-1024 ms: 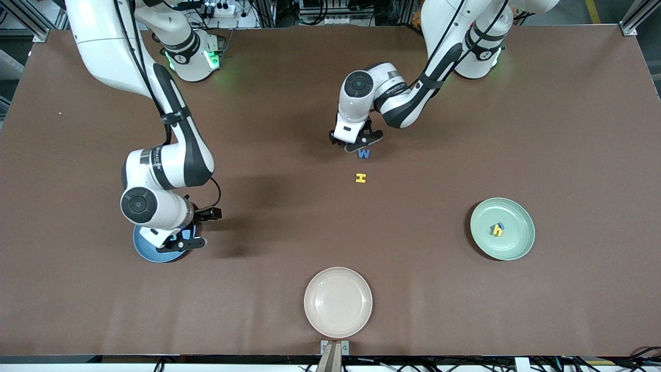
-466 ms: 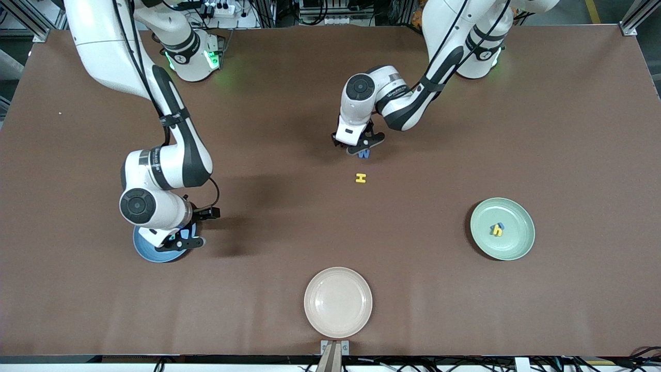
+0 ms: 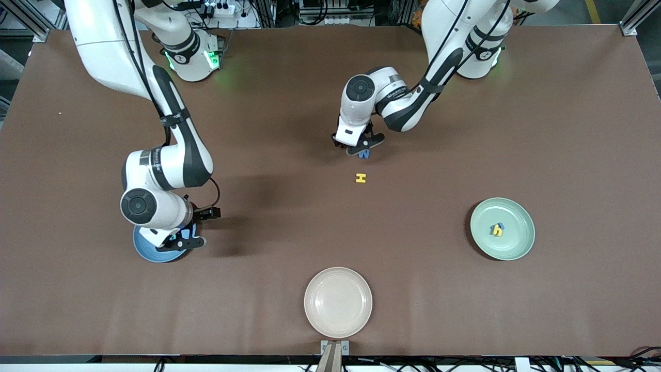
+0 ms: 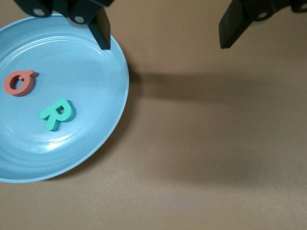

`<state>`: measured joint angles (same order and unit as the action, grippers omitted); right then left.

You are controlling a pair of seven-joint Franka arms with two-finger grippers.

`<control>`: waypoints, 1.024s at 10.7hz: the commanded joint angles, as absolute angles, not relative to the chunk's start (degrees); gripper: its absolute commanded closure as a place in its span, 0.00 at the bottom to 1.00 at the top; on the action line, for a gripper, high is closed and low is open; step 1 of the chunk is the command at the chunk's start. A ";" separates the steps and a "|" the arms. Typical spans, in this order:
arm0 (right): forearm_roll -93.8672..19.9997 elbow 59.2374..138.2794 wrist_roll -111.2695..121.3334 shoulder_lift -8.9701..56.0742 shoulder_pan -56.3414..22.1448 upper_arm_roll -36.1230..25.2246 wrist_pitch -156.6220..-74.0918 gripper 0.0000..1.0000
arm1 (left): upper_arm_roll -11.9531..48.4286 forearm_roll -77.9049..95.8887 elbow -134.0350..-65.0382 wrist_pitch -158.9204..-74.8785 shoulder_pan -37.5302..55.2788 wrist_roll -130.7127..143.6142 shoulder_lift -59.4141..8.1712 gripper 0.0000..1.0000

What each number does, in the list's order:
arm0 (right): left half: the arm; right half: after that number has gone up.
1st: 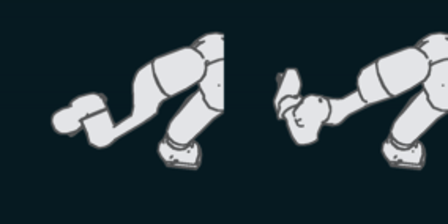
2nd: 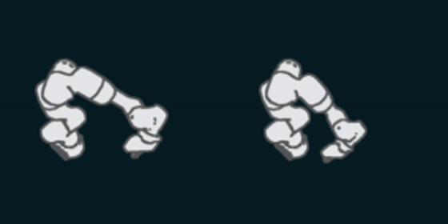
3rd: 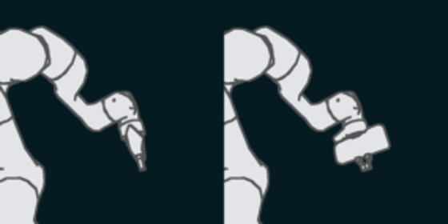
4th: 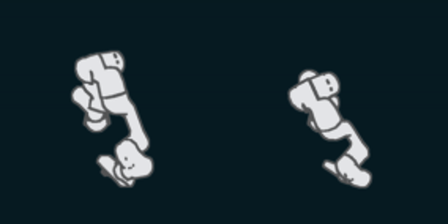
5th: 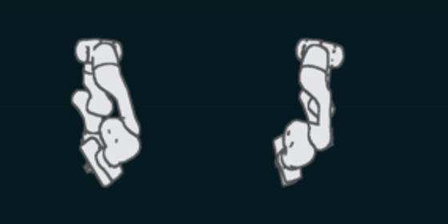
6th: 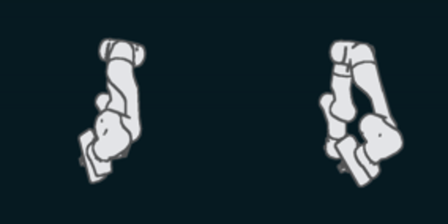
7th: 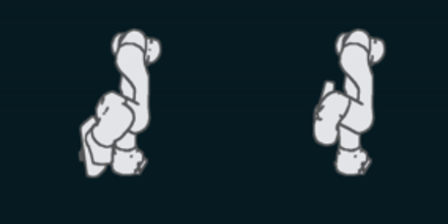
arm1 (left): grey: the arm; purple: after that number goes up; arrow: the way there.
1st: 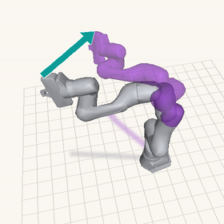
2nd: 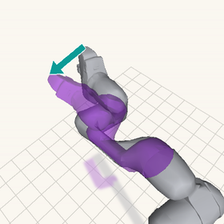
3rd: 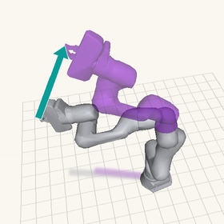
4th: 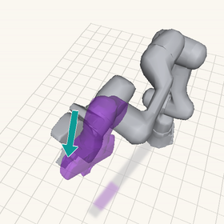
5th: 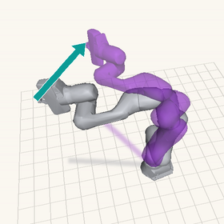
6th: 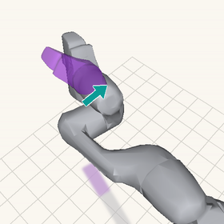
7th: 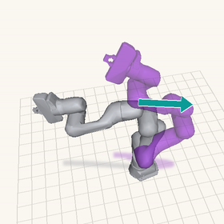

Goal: Sort uppercase to blue plate, lowercase to green plate
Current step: 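Grasp the blue lowercase a with the left gripper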

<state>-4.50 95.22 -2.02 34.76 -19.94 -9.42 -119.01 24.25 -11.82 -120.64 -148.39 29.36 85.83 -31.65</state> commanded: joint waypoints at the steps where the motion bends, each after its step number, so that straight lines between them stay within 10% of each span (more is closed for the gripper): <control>1: -5.01 95.89 -2.11 34.01 -19.25 -8.53 -119.18 0.00 | 25.05 -13.53 -120.32 -148.80 28.83 87.63 -31.90 0.32; 8: -5.01 95.80 -2.29 34.01 -19.42 -8.53 -119.18 0.00 | 25.22 -13.45 -120.32 -148.80 29.00 87.80 -31.99 0.56; 11: -5.01 95.80 -2.29 34.01 -19.42 -8.53 -119.18 0.00 | 25.22 -13.45 -120.15 -148.80 29.00 87.63 -32.26 0.94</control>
